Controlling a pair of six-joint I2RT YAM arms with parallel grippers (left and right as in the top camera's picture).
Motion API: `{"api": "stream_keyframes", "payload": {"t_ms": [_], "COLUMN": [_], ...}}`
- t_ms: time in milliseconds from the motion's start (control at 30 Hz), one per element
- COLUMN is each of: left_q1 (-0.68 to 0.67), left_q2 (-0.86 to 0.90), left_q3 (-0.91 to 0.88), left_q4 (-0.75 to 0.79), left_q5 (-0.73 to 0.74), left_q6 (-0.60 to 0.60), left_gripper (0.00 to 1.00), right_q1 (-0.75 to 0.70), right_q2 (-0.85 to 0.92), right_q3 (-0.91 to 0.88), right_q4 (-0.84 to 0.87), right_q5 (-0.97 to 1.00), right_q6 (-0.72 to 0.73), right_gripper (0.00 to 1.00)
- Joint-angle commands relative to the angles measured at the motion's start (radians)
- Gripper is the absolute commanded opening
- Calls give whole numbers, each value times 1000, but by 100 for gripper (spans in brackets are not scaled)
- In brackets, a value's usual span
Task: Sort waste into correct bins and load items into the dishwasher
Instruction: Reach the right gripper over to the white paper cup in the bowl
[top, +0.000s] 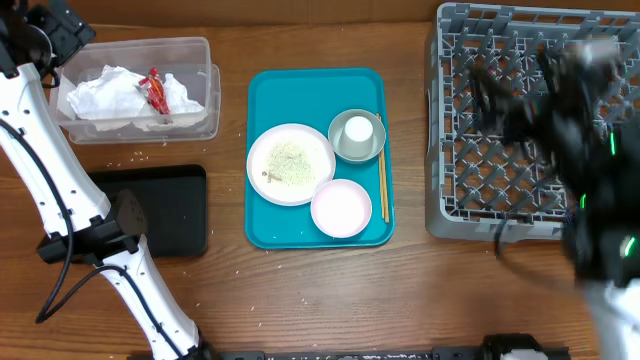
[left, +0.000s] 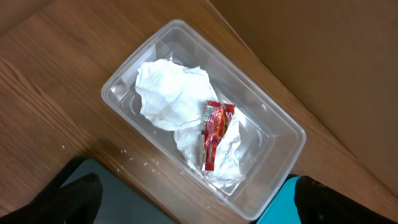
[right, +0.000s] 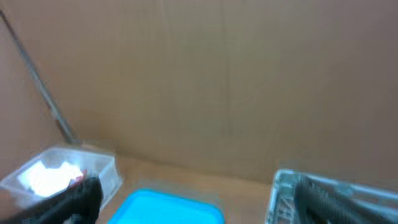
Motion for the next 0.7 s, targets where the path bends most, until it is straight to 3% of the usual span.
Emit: {"api": "stream_keyframes", "payload": {"t_ms": [0,67,167,367,667], "left_q1": [4,4,4,4,4], "left_q2": [-3,-3,-3,-3,-3], "left_q3": [1,1,1,1,1], "left_q4": [-3,-3,-3,-3,-3], "left_q5": [-10,-10,-10,-10,-10], "left_q6": [23,23,23,23,23], "left_gripper": [100,100,100,100,100], "right_q1": [72,122,169,217,260], "right_q2": [267,416,541,650,793], "right_q3": [403,626,782,800,760], "right_q4": [-306,-540,-692,-710,-670], "right_q5": [-53,-51,-59,-166,-166], "right_q6": [-90,-130,-131,-121,-117], "right_gripper": [100,100,100,100,100]}}
